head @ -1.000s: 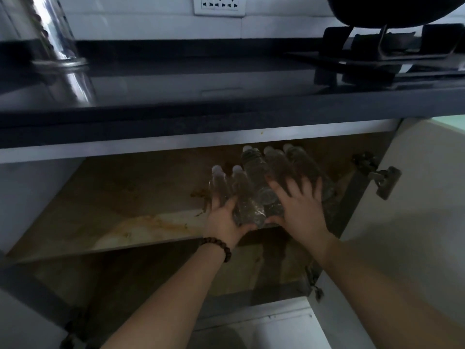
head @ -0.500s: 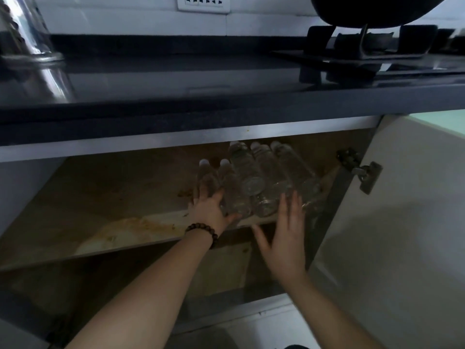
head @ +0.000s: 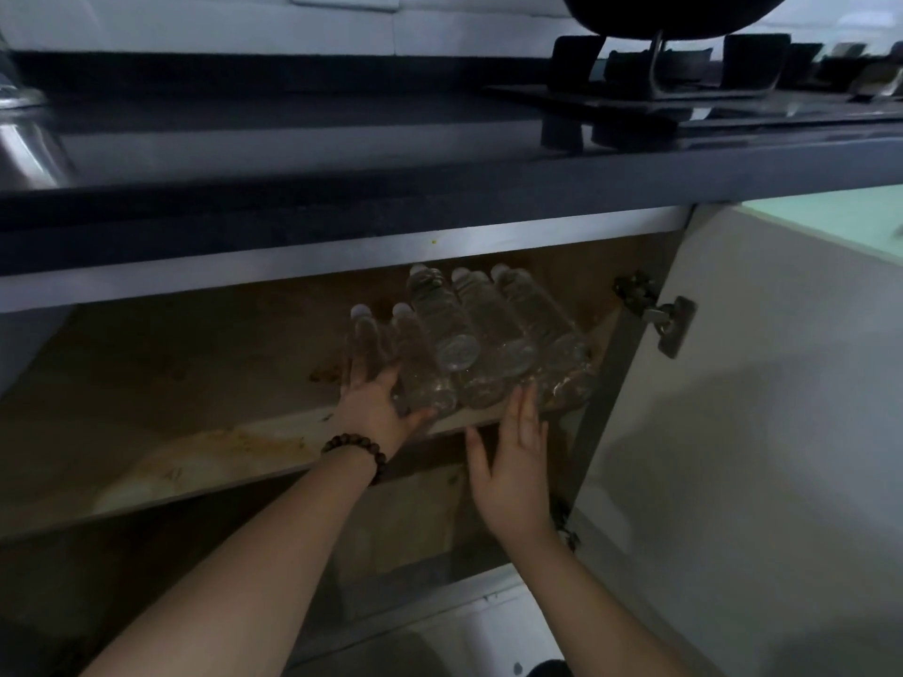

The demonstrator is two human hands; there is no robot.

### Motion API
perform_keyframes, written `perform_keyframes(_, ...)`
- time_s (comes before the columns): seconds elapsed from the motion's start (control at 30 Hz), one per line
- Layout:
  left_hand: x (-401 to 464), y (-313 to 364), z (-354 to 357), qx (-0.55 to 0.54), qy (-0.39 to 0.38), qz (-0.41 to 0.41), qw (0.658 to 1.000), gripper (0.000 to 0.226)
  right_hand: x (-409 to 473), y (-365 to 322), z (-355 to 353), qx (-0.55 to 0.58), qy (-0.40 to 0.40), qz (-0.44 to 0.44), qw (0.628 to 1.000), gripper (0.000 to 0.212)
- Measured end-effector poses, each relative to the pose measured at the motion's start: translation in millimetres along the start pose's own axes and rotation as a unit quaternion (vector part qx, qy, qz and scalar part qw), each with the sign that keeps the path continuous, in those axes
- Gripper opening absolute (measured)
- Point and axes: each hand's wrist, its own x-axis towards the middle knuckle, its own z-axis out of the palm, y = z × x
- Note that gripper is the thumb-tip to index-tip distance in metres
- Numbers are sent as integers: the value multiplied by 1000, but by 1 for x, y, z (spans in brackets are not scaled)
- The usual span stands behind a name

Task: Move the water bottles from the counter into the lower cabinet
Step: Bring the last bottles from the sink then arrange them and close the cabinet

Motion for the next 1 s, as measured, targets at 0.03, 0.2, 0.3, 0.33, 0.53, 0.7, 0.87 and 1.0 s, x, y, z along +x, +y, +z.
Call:
perform_keyframes(0.03,1,-1,1,-6,-1,-2,1000,84,1,4,-1,11,-9,27,1000,80)
perform_keyframes(0.2,1,0,1,-4,-8,-6,1000,86,24,12,2,-17,-93,67,993,82)
perform_keyframes(0.3,0,0,0,-1,-6,-1,1000,85,26,17,-5,-3,-103,53,993,80)
perform_keyframes(0.33,0,-1,1,-2,-6,0,1000,85,23,19,-10,20,-79,54,995,77)
perform_keyframes(0.53,0,0,1,1,-5,-5,1000,86,28,32,-24,82,-11,121,989,86)
perform_keyframes(0.7,-1,1,0,-5,-1,-9,1000,83,48,37,-23,57,-80,127,987,88)
perform_keyframes(0.87,0,0,-1,5,-8,-2,1000,89,53,34,-32,70,-61,130,987,91)
perform_keyframes(1.0,1,6,-10,87,-17,22,996,110,44,14,-39,39,23,59,997,102)
